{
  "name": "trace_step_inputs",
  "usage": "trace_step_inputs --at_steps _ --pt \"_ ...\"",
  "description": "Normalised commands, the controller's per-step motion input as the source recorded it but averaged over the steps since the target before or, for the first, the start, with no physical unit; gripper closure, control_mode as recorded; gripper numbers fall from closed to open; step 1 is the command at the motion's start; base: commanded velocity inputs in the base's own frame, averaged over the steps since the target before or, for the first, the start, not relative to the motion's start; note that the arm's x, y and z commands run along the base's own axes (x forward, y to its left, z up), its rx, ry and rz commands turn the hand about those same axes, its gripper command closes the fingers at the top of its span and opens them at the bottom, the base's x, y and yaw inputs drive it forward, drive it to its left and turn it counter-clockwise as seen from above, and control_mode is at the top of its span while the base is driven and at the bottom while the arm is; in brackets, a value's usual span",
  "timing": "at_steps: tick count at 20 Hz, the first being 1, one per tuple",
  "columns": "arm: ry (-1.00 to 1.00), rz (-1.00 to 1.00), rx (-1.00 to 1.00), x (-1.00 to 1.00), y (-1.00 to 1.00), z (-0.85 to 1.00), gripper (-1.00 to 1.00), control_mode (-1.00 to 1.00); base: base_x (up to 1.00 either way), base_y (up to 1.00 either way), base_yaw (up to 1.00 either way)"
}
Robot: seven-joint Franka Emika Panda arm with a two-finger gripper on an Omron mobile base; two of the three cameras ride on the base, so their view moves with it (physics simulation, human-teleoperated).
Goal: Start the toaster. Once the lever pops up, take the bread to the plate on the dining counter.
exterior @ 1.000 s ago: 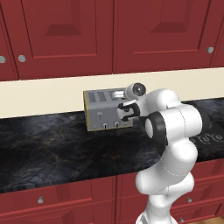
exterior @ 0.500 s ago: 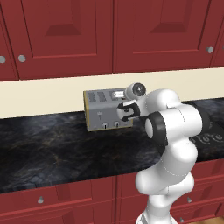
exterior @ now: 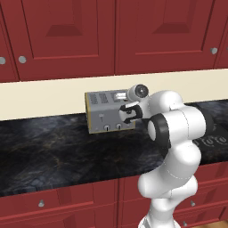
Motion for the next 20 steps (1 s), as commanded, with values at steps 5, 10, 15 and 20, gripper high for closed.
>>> trace_step_inputs --at_steps 5,10,15,20 --pt "0.00 0.00 0.00 0.00 0.00 0.00 -1.00 -1.00 0.00 0.00 0.00" --pt "0.00 0.00 0.00 0.00 0.00 0.00 -1.00 -1.00 0.00 0.00 0.00" --pt "0.00 0.00 0.00 0.00 0.00 0.00 -1.00 -1.00 0.00 0.00 0.00" --pt "0.00 0.00 0.00 0.00 0.00 0.00 -1.00 -1.00 0.00 0.00 0.00"
